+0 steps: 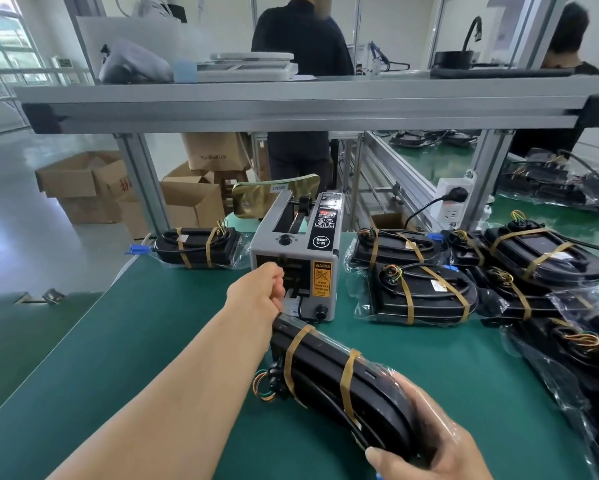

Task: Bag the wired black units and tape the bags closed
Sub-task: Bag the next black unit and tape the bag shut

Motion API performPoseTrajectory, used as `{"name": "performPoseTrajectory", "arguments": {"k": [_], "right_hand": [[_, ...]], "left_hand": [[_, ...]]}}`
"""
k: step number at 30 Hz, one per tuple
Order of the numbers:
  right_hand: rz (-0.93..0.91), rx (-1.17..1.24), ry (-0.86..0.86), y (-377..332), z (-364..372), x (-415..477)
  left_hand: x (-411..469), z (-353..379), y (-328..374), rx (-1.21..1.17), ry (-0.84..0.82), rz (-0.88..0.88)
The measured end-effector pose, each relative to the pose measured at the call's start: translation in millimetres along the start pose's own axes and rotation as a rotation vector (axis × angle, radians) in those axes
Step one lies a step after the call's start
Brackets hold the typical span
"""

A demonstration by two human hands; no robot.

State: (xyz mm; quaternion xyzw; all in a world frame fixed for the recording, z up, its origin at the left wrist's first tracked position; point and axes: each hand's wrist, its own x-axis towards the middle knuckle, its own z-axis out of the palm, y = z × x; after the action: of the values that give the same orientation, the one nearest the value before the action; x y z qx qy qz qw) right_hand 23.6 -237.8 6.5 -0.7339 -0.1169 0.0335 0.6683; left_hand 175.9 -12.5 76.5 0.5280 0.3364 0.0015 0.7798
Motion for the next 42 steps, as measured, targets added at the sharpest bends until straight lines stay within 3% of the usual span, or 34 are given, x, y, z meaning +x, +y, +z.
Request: {"name": "performPoseTrajectory", "arguments": {"k": [4,8,12,21,42], "right_hand": [[-0.010,-0.051,0.019,-4,4,-2],[-0.020,-0.074,0.028,-13,16,0],[-0.005,-0.075,0.059,-19,27,0],[0.016,-0.110,0.077,-20,39,-8],[-0.020,-0.144,0.108,-12,44,-9]], "left_hand": [[-38,-25,2,0.037,0.028,0.291],[-106,-55,-16,0.305,-0.208,0.553],[-147,-60,-48,0.444,-0.356,0.523],[-147,-58,-65,0.467,-0.236,0.502],[-149,-52,-74,0.437,-0.153,0.551]]}}
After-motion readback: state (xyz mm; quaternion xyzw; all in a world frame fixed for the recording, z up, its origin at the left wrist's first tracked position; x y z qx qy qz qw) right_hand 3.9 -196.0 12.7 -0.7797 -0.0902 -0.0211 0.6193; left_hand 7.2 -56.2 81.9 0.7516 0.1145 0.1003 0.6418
